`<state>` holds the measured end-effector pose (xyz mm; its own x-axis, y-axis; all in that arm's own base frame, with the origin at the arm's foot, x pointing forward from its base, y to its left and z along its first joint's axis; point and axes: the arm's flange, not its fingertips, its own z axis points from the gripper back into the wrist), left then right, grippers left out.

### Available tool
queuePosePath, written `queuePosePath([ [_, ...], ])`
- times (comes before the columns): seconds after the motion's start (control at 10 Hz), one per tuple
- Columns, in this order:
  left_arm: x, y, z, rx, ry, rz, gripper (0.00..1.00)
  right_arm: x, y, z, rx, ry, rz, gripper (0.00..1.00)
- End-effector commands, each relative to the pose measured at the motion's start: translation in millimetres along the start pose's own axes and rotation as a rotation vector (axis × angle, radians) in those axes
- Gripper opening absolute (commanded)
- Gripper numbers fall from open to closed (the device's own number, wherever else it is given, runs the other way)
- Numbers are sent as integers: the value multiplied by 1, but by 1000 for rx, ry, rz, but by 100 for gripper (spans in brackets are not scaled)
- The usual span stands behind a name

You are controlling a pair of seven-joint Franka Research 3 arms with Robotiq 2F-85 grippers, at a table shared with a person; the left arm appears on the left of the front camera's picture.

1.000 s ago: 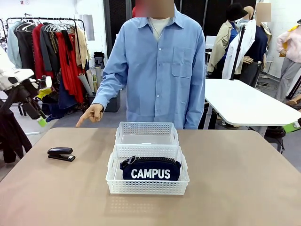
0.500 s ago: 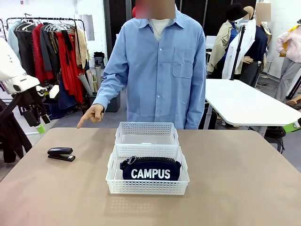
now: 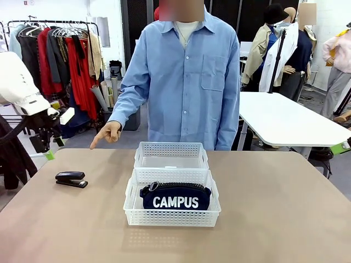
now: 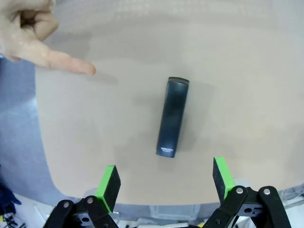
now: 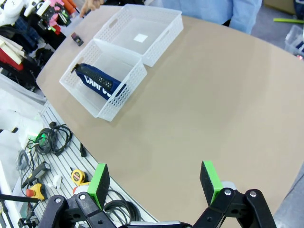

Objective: Distribute items into two baskets.
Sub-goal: Pick up the Stapler that the person points to.

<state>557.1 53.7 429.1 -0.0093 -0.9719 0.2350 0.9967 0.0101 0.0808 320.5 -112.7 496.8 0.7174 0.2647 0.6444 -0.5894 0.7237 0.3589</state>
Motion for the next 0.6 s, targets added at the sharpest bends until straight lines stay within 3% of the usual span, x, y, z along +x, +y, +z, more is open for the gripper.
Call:
queuePosePath([
  [0.0,0,1,-9,32,20,-75,100,1,1,1,5,-2,-6,100],
  [0.5,3,-13,-42,-16,52,-104,100,1,1,1,5,-2,-6,100],
])
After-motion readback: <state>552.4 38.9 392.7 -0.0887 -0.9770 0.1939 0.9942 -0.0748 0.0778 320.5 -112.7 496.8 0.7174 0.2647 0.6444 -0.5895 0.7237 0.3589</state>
